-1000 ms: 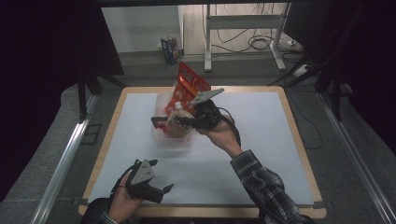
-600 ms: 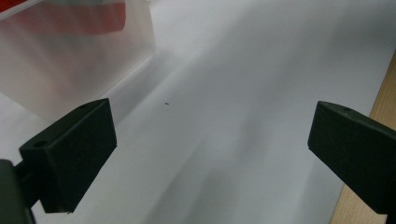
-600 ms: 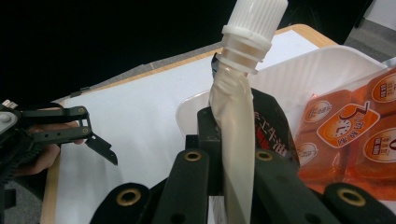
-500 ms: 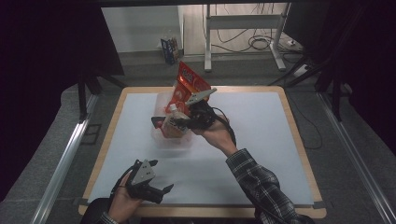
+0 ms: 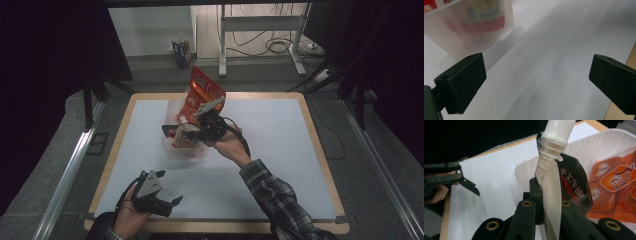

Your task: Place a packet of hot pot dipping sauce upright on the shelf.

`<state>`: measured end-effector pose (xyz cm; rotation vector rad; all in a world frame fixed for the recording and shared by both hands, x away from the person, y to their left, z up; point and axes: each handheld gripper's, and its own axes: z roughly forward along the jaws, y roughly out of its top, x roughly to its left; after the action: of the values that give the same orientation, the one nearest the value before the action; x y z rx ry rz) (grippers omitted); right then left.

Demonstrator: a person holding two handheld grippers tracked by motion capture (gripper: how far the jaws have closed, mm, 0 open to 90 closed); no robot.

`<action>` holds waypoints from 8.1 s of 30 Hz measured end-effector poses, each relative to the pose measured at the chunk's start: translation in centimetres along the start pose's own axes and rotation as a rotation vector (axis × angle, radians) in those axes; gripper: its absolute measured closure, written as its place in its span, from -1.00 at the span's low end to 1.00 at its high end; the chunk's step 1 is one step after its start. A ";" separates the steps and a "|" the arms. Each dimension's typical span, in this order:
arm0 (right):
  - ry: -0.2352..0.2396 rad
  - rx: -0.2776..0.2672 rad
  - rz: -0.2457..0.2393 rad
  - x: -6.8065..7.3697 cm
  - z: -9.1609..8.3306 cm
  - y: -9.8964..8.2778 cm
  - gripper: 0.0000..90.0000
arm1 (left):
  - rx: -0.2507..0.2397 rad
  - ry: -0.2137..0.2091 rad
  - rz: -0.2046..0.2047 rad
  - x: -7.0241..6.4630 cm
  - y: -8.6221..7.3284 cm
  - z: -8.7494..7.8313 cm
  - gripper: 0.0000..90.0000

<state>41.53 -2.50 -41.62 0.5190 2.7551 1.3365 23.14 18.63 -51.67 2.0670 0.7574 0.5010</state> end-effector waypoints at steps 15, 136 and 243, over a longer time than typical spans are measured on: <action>0.005 -0.021 0.006 0.2 1.1 0.4 0.68 | 0.003 0.000 -0.008 0.1 -0.1 0.1 -0.98; -0.153 -0.041 0.067 1.8 -5.3 -8.9 -1.00 | 0.004 -0.101 -0.019 -0.1 0.0 0.2 -1.00; -0.507 -0.044 0.199 3.1 -16.4 -22.2 -1.00 | 0.026 -0.002 0.034 -0.2 -0.3 0.3 -1.00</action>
<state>29.51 -26.73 -48.05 0.9927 2.3021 1.0988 23.10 18.48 -52.10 2.1075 0.7327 0.5101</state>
